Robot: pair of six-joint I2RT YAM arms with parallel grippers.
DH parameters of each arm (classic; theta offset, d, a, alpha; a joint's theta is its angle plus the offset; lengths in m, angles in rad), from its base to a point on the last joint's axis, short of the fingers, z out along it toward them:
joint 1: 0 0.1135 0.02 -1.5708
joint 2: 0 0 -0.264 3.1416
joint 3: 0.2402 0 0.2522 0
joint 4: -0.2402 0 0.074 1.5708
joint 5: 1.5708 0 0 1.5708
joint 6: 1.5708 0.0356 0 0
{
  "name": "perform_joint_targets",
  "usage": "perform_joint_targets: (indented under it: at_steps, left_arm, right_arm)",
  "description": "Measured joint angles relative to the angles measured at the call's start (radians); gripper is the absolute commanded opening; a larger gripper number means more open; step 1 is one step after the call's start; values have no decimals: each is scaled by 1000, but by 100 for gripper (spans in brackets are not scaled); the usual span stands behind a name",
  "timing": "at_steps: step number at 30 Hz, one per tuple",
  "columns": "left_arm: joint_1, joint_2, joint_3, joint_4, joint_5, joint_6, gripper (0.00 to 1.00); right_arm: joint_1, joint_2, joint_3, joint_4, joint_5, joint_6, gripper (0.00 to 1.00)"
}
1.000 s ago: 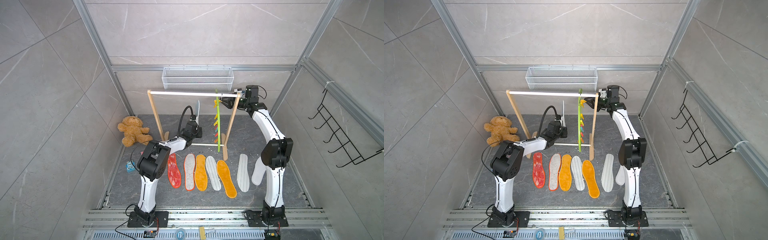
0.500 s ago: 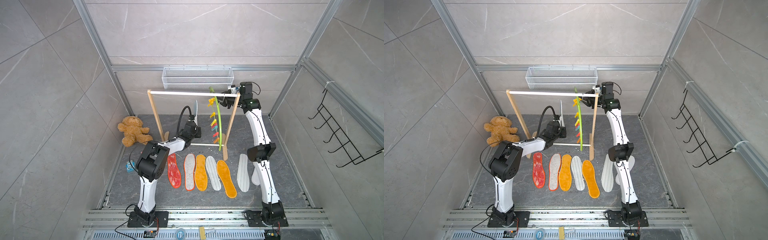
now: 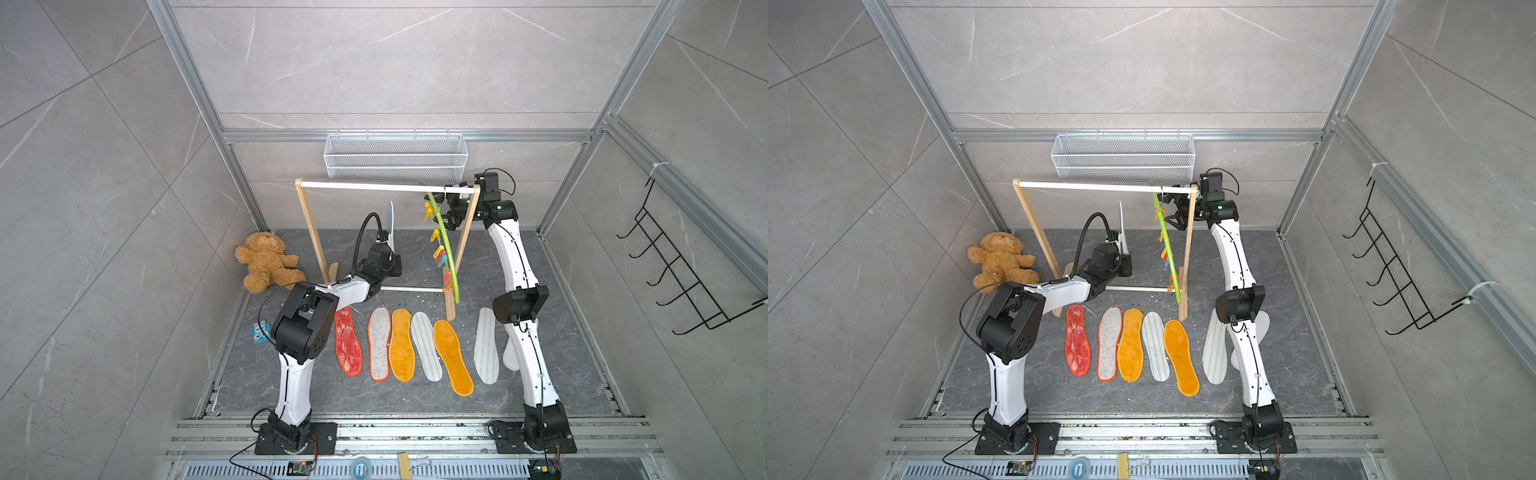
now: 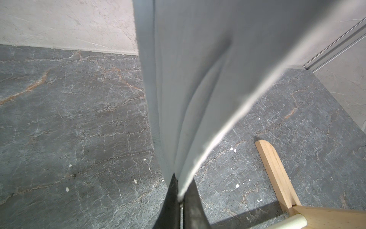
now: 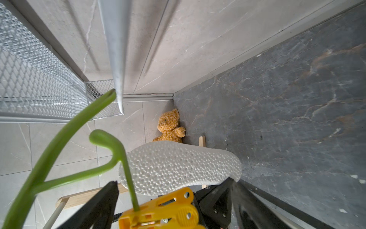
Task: Take the shoe insoles off the hanger
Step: Open the clamp at the hanger.
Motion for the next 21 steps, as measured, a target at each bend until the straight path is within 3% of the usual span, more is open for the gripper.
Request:
perform_joint_targets:
  at_steps: [8,21]
  left_arm:
    - [0,-32,-74,15,0,-6,0]
    - [0,-89,-139,36,0,-34,0]
  right_arm:
    - [-40,-25,0,-158,90,-115,93]
    - [-151,-79,2,-476,335,-385,93]
